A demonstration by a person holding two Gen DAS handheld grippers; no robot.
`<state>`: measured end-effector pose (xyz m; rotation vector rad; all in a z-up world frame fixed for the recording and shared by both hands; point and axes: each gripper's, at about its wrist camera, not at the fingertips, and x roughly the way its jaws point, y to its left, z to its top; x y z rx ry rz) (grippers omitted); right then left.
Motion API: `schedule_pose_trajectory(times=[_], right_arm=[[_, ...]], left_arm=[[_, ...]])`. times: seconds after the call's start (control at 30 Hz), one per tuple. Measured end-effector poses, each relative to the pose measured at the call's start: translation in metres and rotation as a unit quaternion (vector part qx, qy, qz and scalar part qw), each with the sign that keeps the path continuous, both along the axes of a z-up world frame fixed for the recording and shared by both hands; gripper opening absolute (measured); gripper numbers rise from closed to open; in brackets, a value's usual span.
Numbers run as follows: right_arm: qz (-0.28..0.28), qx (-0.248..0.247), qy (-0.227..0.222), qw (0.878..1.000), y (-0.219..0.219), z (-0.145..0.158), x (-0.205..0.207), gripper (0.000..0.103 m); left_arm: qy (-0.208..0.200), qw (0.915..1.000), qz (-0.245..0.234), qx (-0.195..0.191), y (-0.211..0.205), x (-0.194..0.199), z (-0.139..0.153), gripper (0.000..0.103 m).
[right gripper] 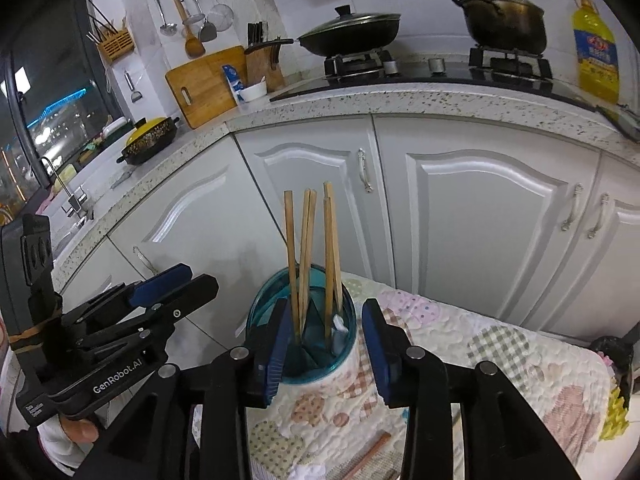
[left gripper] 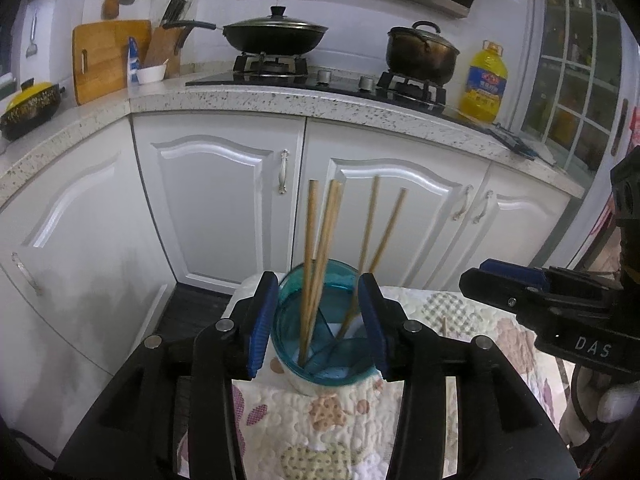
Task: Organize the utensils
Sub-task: 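Move both tools back over the fork and metal spoon on the cloth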
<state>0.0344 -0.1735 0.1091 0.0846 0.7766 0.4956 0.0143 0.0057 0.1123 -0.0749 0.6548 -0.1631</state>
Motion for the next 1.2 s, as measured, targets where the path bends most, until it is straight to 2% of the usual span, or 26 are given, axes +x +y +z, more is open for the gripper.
schedule_pose_trajectory(times=[0.33,0.6,1.2], right_arm=[[-0.034,-0.007,-0.016,0.999,-0.028,0.002,-0.042,0.037],[-0.064,-0.013,-0.007,0.998,-0.056,-0.013,-0.066,0.040],[-0.090,-0.032,0.035,0.995,-0.083,-0.055,-0.073,0.041]], left_arm=[[0.003,0.9996,-0.029,0.002,-0.032,-0.031,-0.004,0.041],[0.012,0.9984,-0.054,0.012,-0.061,-0.047,-0.012,0.041],[0.052,0.9953,-0.076,0.029,-0.088,-0.046,-0.044,0.042]])
